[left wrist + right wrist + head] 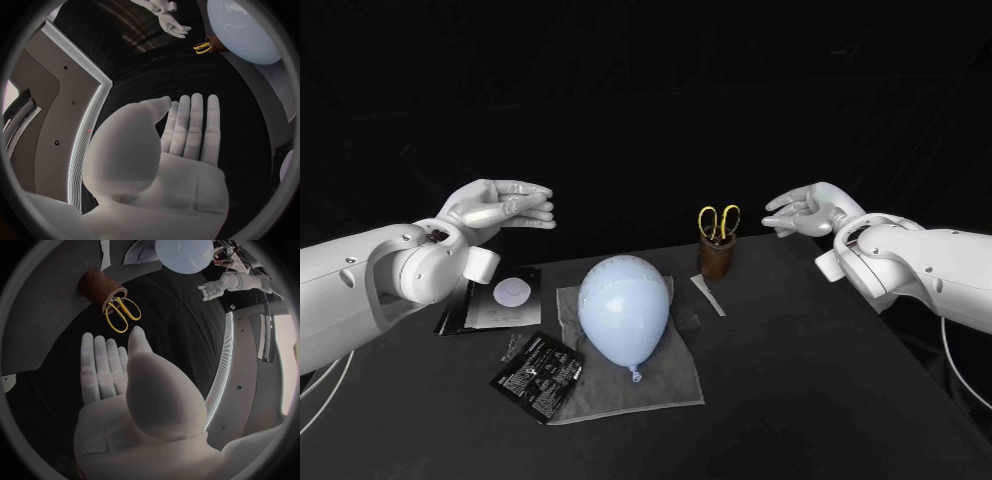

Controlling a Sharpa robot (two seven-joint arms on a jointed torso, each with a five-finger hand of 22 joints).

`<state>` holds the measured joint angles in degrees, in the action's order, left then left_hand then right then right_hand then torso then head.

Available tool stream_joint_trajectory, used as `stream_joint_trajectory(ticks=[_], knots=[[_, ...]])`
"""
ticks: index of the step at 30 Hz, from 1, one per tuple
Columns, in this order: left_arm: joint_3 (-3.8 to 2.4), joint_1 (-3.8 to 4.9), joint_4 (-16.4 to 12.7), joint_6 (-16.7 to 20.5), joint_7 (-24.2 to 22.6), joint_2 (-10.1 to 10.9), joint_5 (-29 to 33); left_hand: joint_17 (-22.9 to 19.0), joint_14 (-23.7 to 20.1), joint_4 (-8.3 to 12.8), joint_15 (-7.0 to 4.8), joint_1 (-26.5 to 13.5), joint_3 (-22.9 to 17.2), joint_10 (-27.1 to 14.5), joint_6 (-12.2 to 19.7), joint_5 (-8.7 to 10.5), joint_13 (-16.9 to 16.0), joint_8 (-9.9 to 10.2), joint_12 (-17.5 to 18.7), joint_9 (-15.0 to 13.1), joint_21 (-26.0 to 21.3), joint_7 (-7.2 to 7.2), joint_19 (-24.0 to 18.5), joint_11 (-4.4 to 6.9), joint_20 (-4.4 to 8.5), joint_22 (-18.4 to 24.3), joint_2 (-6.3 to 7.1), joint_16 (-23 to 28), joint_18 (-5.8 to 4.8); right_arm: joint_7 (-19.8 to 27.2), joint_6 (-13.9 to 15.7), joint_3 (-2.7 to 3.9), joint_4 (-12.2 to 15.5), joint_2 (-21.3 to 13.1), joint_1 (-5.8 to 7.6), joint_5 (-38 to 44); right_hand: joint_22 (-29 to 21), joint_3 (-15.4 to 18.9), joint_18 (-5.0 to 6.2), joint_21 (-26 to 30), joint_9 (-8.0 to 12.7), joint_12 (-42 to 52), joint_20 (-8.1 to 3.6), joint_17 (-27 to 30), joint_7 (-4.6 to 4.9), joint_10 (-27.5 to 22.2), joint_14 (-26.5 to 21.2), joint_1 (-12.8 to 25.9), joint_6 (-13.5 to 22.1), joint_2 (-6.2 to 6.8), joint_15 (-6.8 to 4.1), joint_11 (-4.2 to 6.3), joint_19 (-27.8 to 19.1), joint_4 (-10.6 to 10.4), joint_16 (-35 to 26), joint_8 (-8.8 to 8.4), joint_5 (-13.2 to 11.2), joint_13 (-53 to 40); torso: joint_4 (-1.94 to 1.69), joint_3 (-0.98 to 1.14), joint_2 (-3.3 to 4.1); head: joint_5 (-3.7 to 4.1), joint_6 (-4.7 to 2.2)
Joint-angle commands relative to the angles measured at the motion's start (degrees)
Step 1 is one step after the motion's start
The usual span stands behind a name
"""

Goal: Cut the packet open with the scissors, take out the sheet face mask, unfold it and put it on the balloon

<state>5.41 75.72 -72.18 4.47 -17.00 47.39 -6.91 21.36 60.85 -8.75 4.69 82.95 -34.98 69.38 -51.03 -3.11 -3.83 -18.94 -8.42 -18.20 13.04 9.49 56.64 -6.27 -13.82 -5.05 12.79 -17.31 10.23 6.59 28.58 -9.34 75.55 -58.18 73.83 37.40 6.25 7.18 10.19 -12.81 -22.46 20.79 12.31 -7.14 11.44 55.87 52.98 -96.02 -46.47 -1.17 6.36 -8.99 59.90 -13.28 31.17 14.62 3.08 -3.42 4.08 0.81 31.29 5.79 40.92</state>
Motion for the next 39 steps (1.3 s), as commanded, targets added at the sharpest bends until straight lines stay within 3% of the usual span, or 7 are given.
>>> stream_joint_trajectory(ticks=[1, 7, 14, 22, 25, 30, 39], knots=[[-0.07, -0.7, -1.16, 0.35, -2.8, 0.82, 0.94, 0.27, 0.75, 0.57, -0.19, 0.02, 0.11, 0.59, -0.62, 0.22, -0.04, -0.16, 0.46, -0.03, 0.49, 0.06, 0.83, 0.06, 0.18, -0.17, -0.82, -0.29, 0.39, 3.22, 2.36, -0.1, 2.16, -1.16, -0.35, 0.03, 0.51, -0.48, 0.25, -1.34, 0.61, -2.49, -1.54, -0.17, 0.38, 3.73, 3.98, -2.46, -2.46, -0.67, -1.49, 0.94, 2.81, -0.66, -0.66, -0.06, -0.15, 0.03, -0.04, -0.17, -0.27, -0.55, 0.51], [-0.11, -2.78, -4.13, 1.8, -4.05, 3.42, 1.17, 0.53, 2.08, 3.19, -0.51, 1.57, 1.24, 1.11, -0.86, 0.22, 0.07, 0.4, 1.95, 0.28, 2.93, 0.19, 3.61, 0.04, 2.59, -1.3, -2.33, 0.39, 0.36, 4.09, 2.25, -0.34, 6.64, -2.87, -1.89, 3.94, 5.93, -3.45, -0.41, -10.07, 2.74, -8.54, -6.04, -0.97, -1.48, 12.77, 14.44, -6.94, -9.08, -2.05, -4.55, 3.49, 7.42, 0.56, -2.23, -1.53, -0.53, -0.07, 0.06, -0.12, -0.18, -2.0, 0.91], [-0.14, -5.89, -5.51, 2.56, -5.41, 5.48, 1.22, -0.08, 0.67, 4.13, -0.02, 0.7, 2.79, -1.07, 0.78, 0.21, 0.29, 2.19, 4.77, 1.15, 5.89, 0.61, 7.23, -0.93, 4.37, -2.58, -2.6, 2.94, 0.27, 3.29, 0.03, -0.69, 11.59, -3.27, -3.94, 6.77, 12.07, -4.82, -0.29, -19.16, 4.4, -11.27, -7.8, -4.65, -3.18, 19.34, 23.81, -5.06, -12.26, -0.99, -7.03, 5.54, 9.67, -0.24, 0.34, -3.46, -0.25, -0.53, -0.06, -0.12, -0.22, -5.73, 2.14], [-0.15, -8.86, -7.3, 2.64, -6.8, 7.52, -3.63, 0.25, 0.11, 2.72, 1.04, -2.51, 4.83, -4.45, 1.69, 0.21, 0.11, 3.33, 4.79, 1.72, 3.76, 1.64, 4.64, -2.02, 3.13, -1.2, -0.59, 4.38, -0.19, 4.25, -0.72, -0.86, 17.35, -1.66, -4.91, 6.85, 16.04, -6.22, 0.11, -24.77, 5.32, -12.85, -8.51, -12.38, -4.01, 23.68, 27.65, -3.66, -13.07, 0.64, -8.31, 6.7, 11.92, -3.01, 7.84, -5.41, -0.13, -2.23, -0.11, -0.22, -0.39, -13.68, 6.05], [-0.1, -9.33, -8.22, 2.98, -7.02, 8.47, -7.23, 0.45, -1.01, 2.44, 1.63, -2.68, 4.87, -4.58, 1.47, 0.28, -0.02, 3.44, 4.51, 1.8, 1.19, 1.91, 1.1, -2.2, 1.46, 0.17, -0.26, 5.15, -0.49, 4.95, -1.05, -0.87, 18.37, -0.26, -5.05, 6.36, 16.78, -7.09, 0.02, -25.48, 5.37, -14.56, -8.41, -14.0, -3.86, 22.6, 26.52, -3.53, -13.37, 0.69, -8.09, 6.33, 11.27, -3.12, 8.65, -5.7, -0.12, -2.13, -0.12, -0.22, -0.52, -16.37, 7.41], [0.15, -10.64, -10.23, 4.28, -7.45, 10.42, -15.32, 0.87, -2.12, 2.16, 1.82, -2.51, 4.49, -3.88, 0.87, 0.25, -0.07, 3.38, 4.34, 1.82, -2.55, 1.78, -4.22, -2.13, -1.37, 1.48, 0.49, 5.93, -0.87, 6.85, -0.24, -0.88, 19.1, 2.22, -5.2, 5.06, 16.9, -8.54, -0.18, -24.69, 5.66, -17.33, -7.61, -14.73, -2.74, 18.96, 22.49, -3.16, -12.74, 1.09, -6.88, 4.92, 8.32, -3.14, 6.46, -6.7, -0.15, -0.62, -0.4, -0.17, -0.83, -18.41, 8.9], [1.33, -12.66, -13.92, 7.27, -7.72, 14.02, -34.97, -1.31, -10.96, 2.27, 4.54, -1.24, 6.5, -10.03, 3.87, 0.24, 0.3, 5.6, 4.9, 2.7, -8.59, 1.06, -14.19, -3.59, -2.96, 1.58, 1.42, 11.9, -3.56, 10.14, 2.47, -0.89, 17.81, 5.36, -5.27, 3.25, 11.1, -13.77, -2.05, -12.68, 6.65, -17.33, -3.52, -7.96, 0.32, 12.75, 5.43, -2.94, -10.6, 3.47, -0.93, 1.16, -7.59, -3.06, -12.7, -9.47, 0.01, -0.03, -0.76, -0.31, -1.25, -20.14, 9.08]])
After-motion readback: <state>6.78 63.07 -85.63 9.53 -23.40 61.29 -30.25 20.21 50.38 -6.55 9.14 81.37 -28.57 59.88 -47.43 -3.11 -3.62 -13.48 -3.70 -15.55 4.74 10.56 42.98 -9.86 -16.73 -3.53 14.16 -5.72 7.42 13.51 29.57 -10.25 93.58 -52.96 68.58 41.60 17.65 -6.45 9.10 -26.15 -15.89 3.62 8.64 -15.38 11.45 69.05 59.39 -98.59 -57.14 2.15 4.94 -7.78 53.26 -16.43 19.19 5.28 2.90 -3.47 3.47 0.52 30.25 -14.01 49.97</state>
